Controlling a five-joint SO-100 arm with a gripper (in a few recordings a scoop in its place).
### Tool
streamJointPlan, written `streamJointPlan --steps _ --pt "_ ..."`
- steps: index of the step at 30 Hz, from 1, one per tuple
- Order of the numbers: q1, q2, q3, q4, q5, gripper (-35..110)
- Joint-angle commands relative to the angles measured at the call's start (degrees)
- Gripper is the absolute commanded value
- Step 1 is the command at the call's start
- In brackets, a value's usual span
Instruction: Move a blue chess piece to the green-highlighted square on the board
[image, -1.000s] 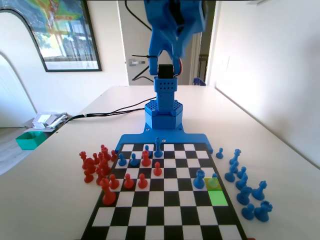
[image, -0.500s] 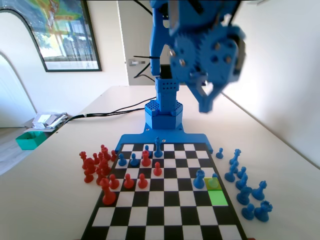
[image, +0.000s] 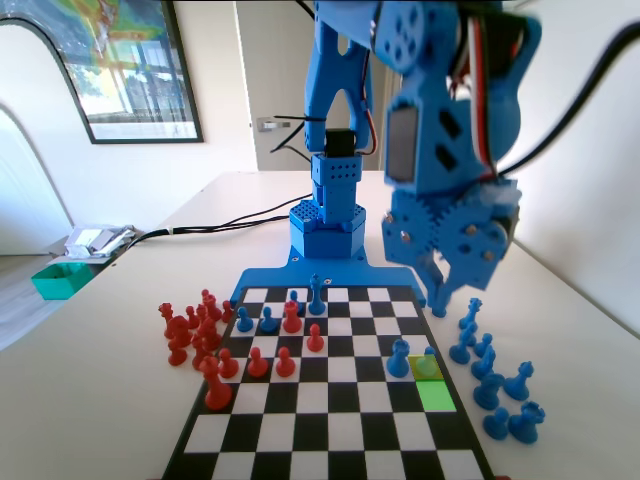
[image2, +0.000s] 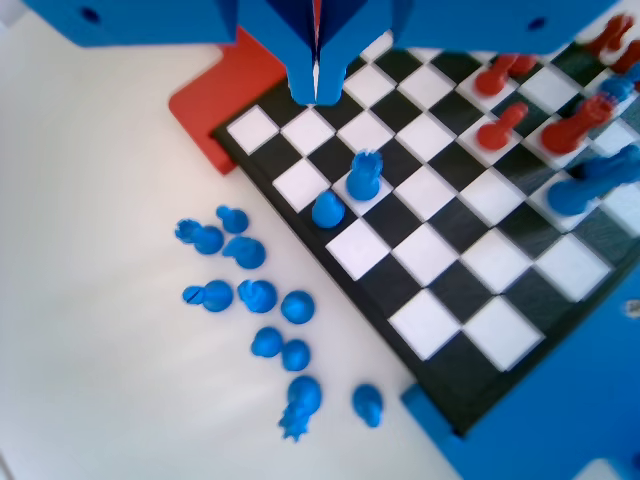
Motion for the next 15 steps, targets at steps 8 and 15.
streamJointPlan --steps 8,15 --pt "-4.6 1.8 7.1 -7.6 3.0 2" --pt "-4.0 1.3 6.0 -8.3 4.0 4"
